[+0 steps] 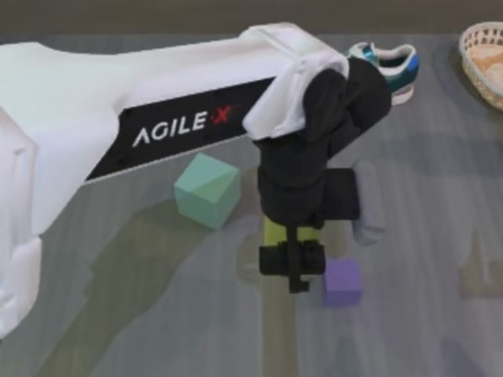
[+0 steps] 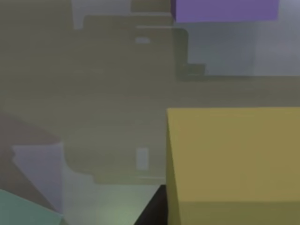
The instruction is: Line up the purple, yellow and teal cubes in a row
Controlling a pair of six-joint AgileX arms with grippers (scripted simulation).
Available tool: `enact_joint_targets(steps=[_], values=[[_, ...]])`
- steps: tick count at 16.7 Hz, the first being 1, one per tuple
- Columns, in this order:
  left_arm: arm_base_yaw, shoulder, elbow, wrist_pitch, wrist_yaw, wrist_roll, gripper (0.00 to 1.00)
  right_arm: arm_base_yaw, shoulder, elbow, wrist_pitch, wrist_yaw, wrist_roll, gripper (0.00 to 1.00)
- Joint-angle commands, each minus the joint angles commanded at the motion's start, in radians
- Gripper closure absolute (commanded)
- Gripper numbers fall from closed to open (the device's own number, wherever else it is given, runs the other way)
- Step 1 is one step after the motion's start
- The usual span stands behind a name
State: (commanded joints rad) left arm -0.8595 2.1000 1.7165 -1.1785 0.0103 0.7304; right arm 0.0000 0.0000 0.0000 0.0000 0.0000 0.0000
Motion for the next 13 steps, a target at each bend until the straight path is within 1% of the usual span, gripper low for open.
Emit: enact_joint_targets(steps=[4,10,13], values=[[0.004,0.001,-0.015,0.019,0.0,0.001,1.0,0.0,0.0,0.0,0.0,0.0,0.0,0.0],[0.001,0.067,-0.135,0.207,0.001,-0.003,1.0,0.0,0.0,0.0,0.0,0.0,0.0,0.0],[-0.003,0.082,-0.157,0.239,0.001,-0.002,1.0,0.0,0.0,0.0,0.0,0.0,0.0,0.0]])
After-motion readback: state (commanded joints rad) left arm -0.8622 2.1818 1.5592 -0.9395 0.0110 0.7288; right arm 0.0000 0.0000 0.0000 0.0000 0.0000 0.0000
